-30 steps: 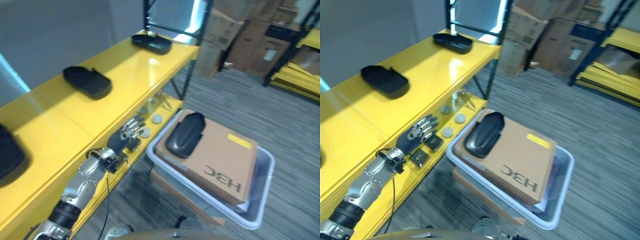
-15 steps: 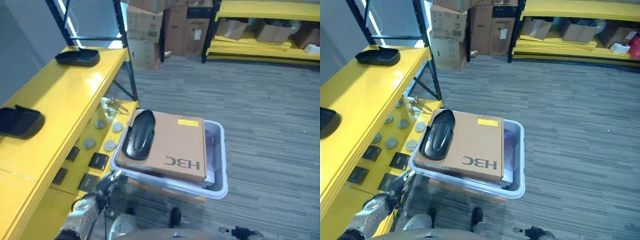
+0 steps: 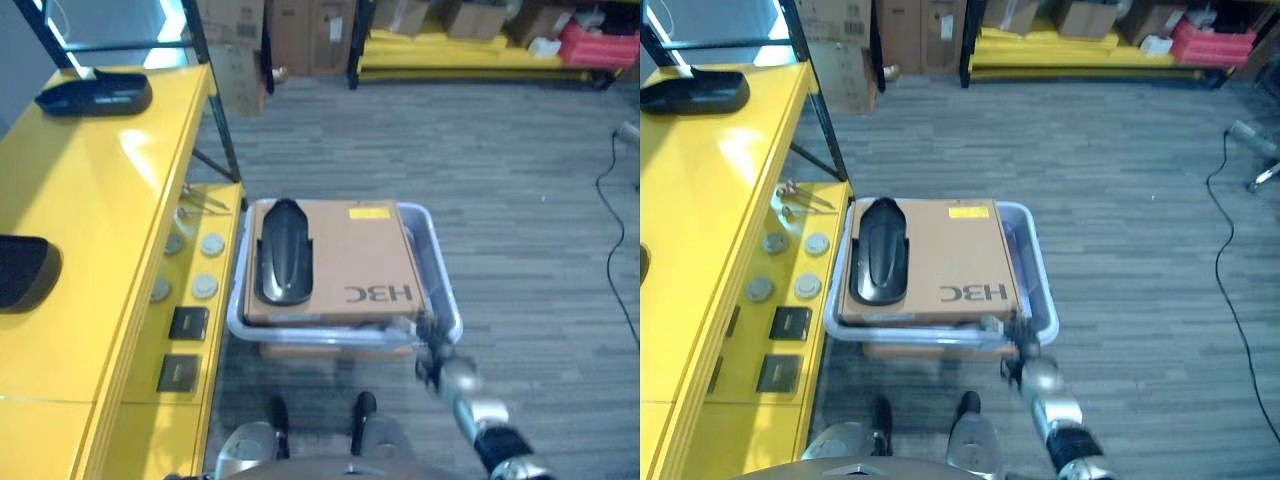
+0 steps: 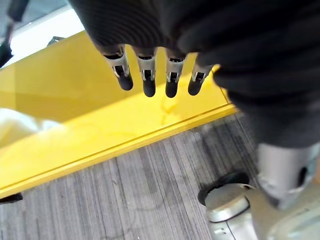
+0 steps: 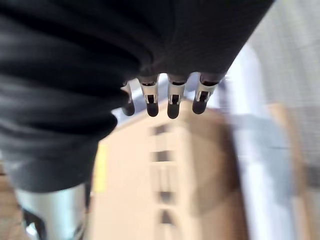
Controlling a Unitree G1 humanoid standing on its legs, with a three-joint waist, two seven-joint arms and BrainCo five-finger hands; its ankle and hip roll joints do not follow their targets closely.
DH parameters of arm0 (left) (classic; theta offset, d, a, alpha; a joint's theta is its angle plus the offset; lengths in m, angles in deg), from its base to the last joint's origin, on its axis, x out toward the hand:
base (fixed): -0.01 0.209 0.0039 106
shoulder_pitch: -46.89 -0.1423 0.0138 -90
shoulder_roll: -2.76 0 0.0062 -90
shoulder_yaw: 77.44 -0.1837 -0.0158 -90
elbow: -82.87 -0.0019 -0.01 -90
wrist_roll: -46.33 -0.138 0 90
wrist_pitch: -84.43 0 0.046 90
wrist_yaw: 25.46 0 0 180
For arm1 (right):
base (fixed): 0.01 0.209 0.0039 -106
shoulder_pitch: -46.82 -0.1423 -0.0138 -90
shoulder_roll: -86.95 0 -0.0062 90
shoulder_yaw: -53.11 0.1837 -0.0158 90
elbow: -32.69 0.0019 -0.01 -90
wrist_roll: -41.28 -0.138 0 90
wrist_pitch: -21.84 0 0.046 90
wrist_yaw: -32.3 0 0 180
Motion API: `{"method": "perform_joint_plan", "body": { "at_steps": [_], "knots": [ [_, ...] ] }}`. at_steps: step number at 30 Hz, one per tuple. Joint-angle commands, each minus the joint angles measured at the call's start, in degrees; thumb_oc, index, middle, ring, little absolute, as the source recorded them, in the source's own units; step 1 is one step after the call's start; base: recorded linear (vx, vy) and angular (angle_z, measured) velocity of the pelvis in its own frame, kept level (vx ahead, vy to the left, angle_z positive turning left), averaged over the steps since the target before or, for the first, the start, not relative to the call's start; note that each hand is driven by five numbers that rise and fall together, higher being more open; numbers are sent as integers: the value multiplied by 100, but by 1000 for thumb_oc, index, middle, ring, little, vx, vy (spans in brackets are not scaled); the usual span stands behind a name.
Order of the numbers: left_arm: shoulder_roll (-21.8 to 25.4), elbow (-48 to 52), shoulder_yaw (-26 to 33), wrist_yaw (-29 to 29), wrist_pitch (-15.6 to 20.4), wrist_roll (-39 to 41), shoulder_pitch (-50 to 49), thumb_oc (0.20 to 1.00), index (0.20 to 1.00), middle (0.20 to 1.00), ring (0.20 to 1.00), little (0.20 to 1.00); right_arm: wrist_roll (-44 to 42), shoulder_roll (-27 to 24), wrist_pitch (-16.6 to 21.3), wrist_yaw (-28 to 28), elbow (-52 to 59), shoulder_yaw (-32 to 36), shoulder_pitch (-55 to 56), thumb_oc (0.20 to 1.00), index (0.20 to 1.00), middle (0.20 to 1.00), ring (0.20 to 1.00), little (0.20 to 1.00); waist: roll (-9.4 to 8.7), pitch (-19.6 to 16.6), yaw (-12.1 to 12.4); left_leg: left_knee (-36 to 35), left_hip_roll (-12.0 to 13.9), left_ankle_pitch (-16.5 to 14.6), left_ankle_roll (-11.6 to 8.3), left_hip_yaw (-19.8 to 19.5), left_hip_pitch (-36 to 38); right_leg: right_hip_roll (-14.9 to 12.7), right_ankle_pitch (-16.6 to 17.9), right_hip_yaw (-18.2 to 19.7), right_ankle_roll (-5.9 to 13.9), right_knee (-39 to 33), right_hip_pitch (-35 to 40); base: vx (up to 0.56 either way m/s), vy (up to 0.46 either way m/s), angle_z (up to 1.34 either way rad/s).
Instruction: Move parts from the plastic box to the shelf.
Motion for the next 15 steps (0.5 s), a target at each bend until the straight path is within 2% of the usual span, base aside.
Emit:
{"method": "perform_joint_plan", "body": {
  "at_steps": [1, 2, 5, 6, 8, 10, 12, 15],
  "knots": [
    [134, 3, 205, -104, 132, 54, -20, 1000, 1000, 1000, 1000, 1000, 220, -529, 232, 408, 26, 540, -27, 1000, 1000, 1000, 1000, 1000, -173, -139, 177, 342, -327, -617, -135, -797, -147, -147, 501, -44, 115, -1676, 524, -8, -230, 14],
    [132, -29, 296, -40, 249, 2, -116, 1000, 1000, 1000, 1000, 1000, 244, -759, -10, 331, 610, 730, -127, 1000, 1000, 1000, 1000, 1000, -168, -139, 210, 206, -291, -544, -205, -828, -114, -110, 495, -102, 110, -1760, 562, 12, -144, 3],
    [97, -111, 386, 34, 403, -162, -225, 1000, 1000, 1000, 1000, 1000, 172, -1091, -511, 80, 1366, 907, -325, 1000, 1000, 1000, 1000, 1000, -152, -150, 284, -6, -254, -451, -296, -868, -26, -50, 481, -189, 81, -1909, 682, 36, -42, 1],
    [83, -124, 393, 59, 425, -264, -283, 1000, 1000, 1000, 1000, 1000, 220, -1176, -830, -18, 1554, 854, -475, 1000, 1000, 1000, 1000, 1000, -151, -170, 349, -87, -240, -418, -333, -885, 19, -28, 472, -233, 68, -1965, 745, 65, -20, -5],
    [46, -153, 344, 28, 458, -394, -365, 1000, 1000, 1000, 1000, 1000, 199, -1204, -1194, -165, 1569, 621, -739, 1000, 1000, 1000, 1000, 1000, -135, -186, 471, -169, -217, -362, -374, -940, 65, -20, 463, -325, 45, -2017, 834, 60, 6, 6],
    [27, -177, 284, -17, 501, -489, -415, 1000, 1000, 1000, 1000, 1000, 160, -1107, -1261, -134, 1355, 406, -916, 1000, 1000, 1000, 1000, 1000, -121, -194, 570, -203, -213, -333, -388, -980, 85, -37, 462, -409, 34, -2048, 897, 48, 36, 17],
    [52, -156, 183, -27, 565, -710, -469, 1000, 1000, 1000, 1000, 1000, 284, -911, -1377, 18, 902, 75, -1261, 1000, 1000, 1000, 1000, 1000, -83, -199, 776, -197, -229, -290, -405, -1080, 44, -91, 460, -554, 34, -2043, 940, 53, 84, 19],
    [141, -106, 29, -20, 556, -750, -461, 1000, 1000, 1000, 1000, 1000, 294, -774, -1358, 246, 100, -291, -1714, 1000, 1000, 1000, 1000, 1000, -4, -169, 1025, -144, -276, -258, -407, -1233, -50, -183, 465, -735, 54, -1995, 945, 16, 116, 53]
  ]
}}
